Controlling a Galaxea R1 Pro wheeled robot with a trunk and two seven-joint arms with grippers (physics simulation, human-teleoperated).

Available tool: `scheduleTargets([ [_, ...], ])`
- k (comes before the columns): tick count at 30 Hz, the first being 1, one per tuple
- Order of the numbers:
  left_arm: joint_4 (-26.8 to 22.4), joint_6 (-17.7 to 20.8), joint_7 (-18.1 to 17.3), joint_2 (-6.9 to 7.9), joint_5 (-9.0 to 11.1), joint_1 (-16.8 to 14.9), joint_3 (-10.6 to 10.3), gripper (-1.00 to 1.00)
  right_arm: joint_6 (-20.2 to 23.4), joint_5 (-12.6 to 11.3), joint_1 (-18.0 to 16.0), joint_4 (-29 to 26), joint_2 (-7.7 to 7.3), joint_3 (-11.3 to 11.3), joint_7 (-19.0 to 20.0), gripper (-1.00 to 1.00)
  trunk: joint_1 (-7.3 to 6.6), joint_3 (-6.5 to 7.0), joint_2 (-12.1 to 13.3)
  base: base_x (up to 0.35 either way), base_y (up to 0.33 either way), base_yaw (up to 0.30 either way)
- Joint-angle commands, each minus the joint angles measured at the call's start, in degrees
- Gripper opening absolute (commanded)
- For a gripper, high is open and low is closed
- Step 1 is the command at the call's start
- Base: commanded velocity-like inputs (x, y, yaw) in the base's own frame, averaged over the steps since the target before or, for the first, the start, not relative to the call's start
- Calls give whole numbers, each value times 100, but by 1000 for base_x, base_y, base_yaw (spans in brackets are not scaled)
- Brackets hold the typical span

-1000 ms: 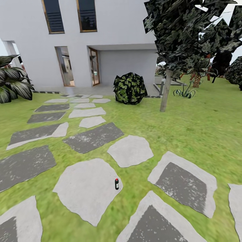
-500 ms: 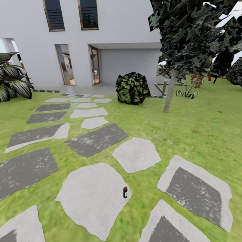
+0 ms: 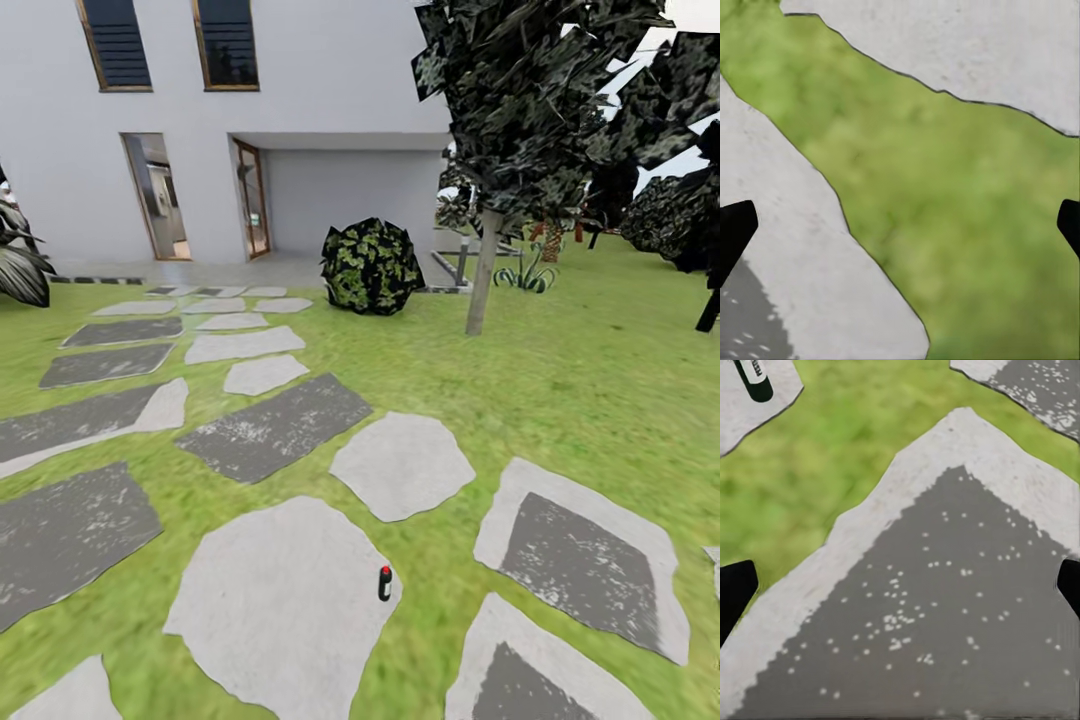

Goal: In the garden, pick up the pesticide atomizer on the floor and spray pesticide onto both trees until each tree trunk is fully covered.

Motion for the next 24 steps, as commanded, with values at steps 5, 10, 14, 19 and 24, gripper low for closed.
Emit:
scheduleTargets([
  [5,5,0,1,0,1,0,-4,100,0,0,0,1,0,0,0,100,0,25,0,0,330,-217],
  [10,-6,0,3,0,1,0,-6,100,0,0,0,-6,1,0,0,100,0,50,0,0,330,-217],
  [14,-10,0,2,0,0,0,-10,100,0,0,0,-8,0,0,0,100,0,70,0,0,330,-219],
  [19,-11,0,5,0,-7,0,-5,100,0,0,0,-8,1,0,0,100,0,95,0,13,317,-226],
  [24,-1,0,0,-2,-7,0,-11,100,0,0,0,-8,-1,0,0,100,0,119,0,27,91,-232],
])
